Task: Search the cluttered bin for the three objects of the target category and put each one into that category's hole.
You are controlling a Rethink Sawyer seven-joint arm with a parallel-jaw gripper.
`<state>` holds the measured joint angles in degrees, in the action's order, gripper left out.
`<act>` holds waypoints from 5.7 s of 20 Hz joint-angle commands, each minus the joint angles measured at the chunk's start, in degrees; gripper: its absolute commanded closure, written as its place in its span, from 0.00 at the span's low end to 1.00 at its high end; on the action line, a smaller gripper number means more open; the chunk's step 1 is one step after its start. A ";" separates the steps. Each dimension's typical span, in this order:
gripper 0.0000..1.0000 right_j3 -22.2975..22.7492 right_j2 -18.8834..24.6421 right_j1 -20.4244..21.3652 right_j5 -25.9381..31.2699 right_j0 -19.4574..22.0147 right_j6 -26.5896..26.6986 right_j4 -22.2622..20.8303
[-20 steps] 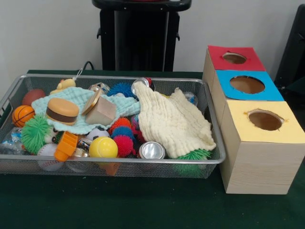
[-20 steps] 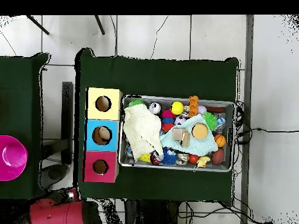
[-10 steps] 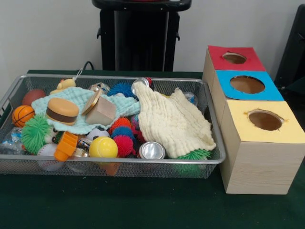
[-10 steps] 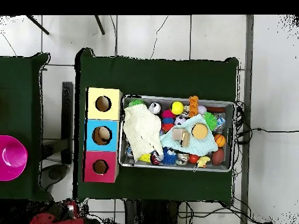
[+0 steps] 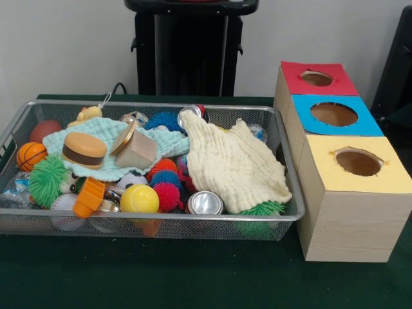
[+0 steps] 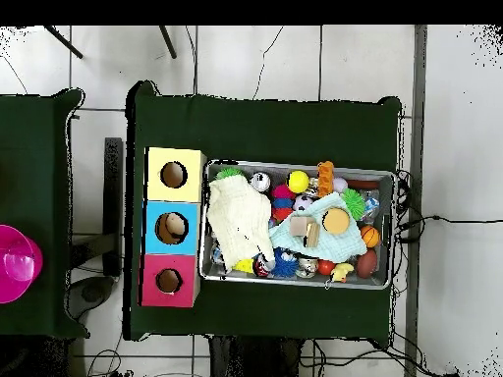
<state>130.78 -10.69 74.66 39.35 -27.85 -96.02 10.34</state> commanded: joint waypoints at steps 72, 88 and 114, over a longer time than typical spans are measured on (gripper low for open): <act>0.00 -35.12 7.99 -33.48 5.13 20.68 2.33 -2.23; 0.00 -31.02 10.30 -32.21 0.40 19.59 -5.38 -0.60; 0.00 -25.88 12.84 -31.29 -2.88 30.05 5.84 -7.10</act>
<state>98.63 -2.73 44.28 41.45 -2.93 -96.60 8.64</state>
